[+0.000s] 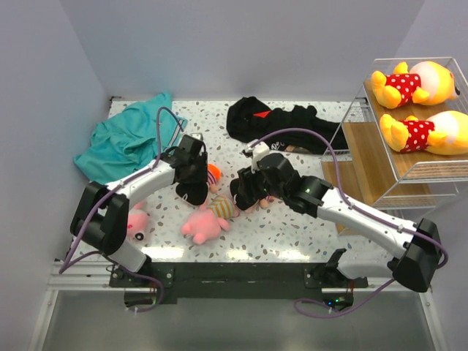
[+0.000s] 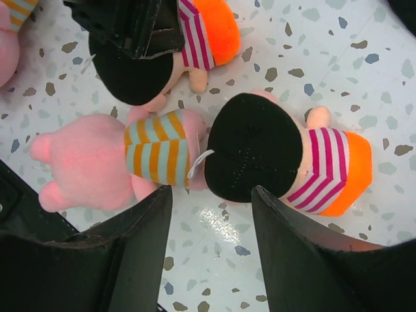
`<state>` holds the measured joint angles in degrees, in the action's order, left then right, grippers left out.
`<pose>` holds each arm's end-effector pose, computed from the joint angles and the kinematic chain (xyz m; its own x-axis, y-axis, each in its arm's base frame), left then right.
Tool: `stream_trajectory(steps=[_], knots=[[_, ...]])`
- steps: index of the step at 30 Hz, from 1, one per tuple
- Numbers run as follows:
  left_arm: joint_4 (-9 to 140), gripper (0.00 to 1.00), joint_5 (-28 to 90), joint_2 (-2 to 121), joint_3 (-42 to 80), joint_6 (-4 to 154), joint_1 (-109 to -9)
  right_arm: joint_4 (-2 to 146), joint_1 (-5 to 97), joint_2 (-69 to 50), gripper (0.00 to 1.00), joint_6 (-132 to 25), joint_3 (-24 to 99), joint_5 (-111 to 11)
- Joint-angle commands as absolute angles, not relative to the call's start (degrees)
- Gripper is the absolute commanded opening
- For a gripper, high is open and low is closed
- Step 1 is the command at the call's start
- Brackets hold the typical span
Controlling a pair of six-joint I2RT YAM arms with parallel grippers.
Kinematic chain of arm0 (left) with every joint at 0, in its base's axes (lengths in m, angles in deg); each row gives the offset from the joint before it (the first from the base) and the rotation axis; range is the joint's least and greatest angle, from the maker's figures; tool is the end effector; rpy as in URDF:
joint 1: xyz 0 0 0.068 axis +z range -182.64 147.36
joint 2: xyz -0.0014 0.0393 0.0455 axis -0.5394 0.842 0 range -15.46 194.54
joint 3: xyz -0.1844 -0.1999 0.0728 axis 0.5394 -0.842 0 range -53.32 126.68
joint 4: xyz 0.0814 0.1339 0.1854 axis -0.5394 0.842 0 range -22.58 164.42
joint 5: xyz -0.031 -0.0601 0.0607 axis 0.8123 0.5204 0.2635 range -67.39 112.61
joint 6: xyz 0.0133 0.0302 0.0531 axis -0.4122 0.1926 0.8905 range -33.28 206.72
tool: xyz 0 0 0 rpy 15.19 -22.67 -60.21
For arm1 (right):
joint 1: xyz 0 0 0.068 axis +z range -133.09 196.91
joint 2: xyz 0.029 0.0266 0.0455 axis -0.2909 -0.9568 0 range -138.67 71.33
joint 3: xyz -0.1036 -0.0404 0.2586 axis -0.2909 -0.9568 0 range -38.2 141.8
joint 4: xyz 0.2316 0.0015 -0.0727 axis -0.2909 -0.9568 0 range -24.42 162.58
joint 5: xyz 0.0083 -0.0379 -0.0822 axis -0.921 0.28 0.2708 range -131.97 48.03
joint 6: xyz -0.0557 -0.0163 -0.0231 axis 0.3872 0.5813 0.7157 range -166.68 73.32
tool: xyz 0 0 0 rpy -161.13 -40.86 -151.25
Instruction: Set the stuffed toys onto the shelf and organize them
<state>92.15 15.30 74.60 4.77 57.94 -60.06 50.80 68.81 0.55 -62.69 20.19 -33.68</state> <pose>0.2774 -0.1372 0.2169 -0.8403 -0.1021 -0.5324 -0.0113 0.9852 -0.1710 0.1676 0.2027 0.3136 -0.5276 -0.2307 -0.8176 -0.5822 0.7991 0.1502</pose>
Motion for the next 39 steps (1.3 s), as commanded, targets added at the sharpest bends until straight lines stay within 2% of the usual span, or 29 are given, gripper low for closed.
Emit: stream_trajectory(steps=[1, 2, 3, 5, 6, 12, 17, 19, 21, 28, 31, 39], knots=[[90.4, 0.43, 15.9, 74.7, 4.6, 59.0, -60.9, 55.3, 69.0, 3.6, 0.56, -64.1, 18.1, -36.5], [90.5, 0.36, 15.0, 74.8, 4.7, 59.1, -60.9, 55.5, 68.9, 3.9, 0.56, -64.3, 17.9, -37.2], [90.7, 0.19, 14.6, 75.3, 4.8, 59.1, -60.9, 55.8, 69.0, 4.3, 0.56, -64.5, 17.5, -37.4], [91.2, 0.03, 14.3, 75.9, 4.9, 59.3, -60.9, 56.1, 68.9, 5.1, 0.55, -64.6, 17.4, -37.9], [91.5, 0.0, 14.3, 76.4, 5.0, 59.3, -60.9, 56.6, 68.9, 5.5, 0.56, -64.8, 17.3, -38.0], [92.1, 0.0, 16.8, 70.2, 5.7, 61.5, -60.9, 58.9, 68.9, 4.5, 0.56, -67.1, 17.9, -38.6], [91.2, 0.0, 22.2, 59.4, 5.4, 65.4, -60.9, 62.2, 68.9, 2.1, 0.6, -71.0, 20.2, -41.8], [90.0, 0.0, 23.7, 55.9, 4.3, 67.6, -60.9, 63.8, 69.0, 1.8, 0.67, -72.6, 22.0, -43.8], [88.4, 0.0, 24.4, 50.7, 3.1, 69.2, -60.9, 66.2, 68.9, 2.0, 0.68, -73.2, 23.1, -45.0], [73.3, 0.0, 32.8, 34.2, -8.0, 69.8, -60.9, 71.0, 68.9, 4.6, 0.82, -76.0, 27.1, -47.2], [71.0, 0.0, 34.5, 29.8, -9.4, 70.1, -60.9, 75.7, 68.9, 7.0, 0.85, -79.9, 25.5, -48.6], [63.6, 0.0, 39.9, 23.5, -12.2, 71.5, -60.9, 75.1, 68.9, 11.4, 0.87, -83.8, 25.6, -49.5]])
